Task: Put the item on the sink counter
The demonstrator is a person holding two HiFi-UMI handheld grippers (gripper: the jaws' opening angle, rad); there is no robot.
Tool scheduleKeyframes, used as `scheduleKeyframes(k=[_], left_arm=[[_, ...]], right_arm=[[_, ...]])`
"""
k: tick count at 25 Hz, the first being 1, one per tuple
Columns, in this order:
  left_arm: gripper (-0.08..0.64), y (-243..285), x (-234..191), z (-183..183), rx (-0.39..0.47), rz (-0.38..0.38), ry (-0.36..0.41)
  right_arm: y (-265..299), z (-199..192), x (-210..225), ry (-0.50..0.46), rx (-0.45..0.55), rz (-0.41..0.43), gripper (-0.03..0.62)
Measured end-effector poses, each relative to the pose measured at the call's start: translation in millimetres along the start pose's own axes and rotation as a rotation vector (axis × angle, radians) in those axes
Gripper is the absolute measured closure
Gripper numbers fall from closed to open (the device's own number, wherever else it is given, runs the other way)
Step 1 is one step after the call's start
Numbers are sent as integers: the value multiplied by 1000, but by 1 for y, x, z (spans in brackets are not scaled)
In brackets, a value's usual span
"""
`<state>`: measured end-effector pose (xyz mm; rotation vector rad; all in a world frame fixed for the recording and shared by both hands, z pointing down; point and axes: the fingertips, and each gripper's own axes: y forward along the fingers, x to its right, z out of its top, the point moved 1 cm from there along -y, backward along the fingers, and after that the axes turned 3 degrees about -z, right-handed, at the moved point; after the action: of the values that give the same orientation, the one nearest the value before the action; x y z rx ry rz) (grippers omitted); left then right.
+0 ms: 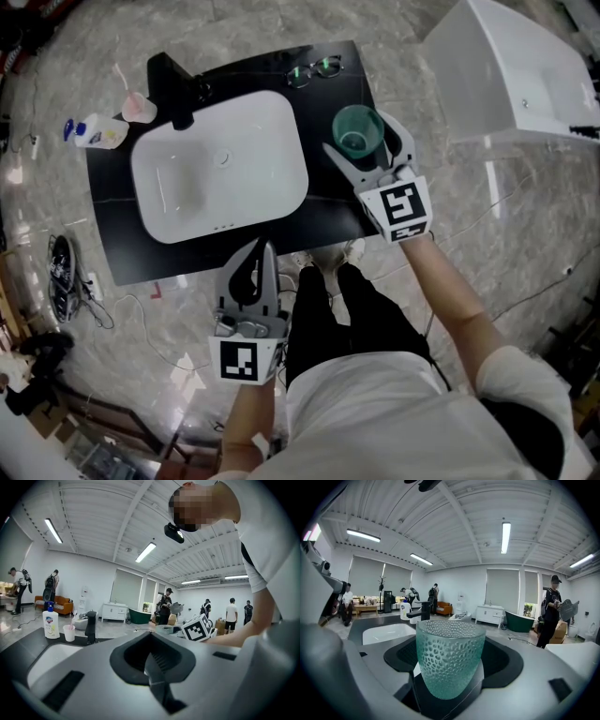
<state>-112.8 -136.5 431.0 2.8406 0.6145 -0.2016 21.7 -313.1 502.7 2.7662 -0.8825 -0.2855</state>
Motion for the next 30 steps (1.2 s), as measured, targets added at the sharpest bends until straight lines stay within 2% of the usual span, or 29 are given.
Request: scheduleKeyframes(k=[30], left_arm=[[558,22,-9,-24,8,-6,-38]], right_arm=[[46,-36,6,27,1,-12,189]])
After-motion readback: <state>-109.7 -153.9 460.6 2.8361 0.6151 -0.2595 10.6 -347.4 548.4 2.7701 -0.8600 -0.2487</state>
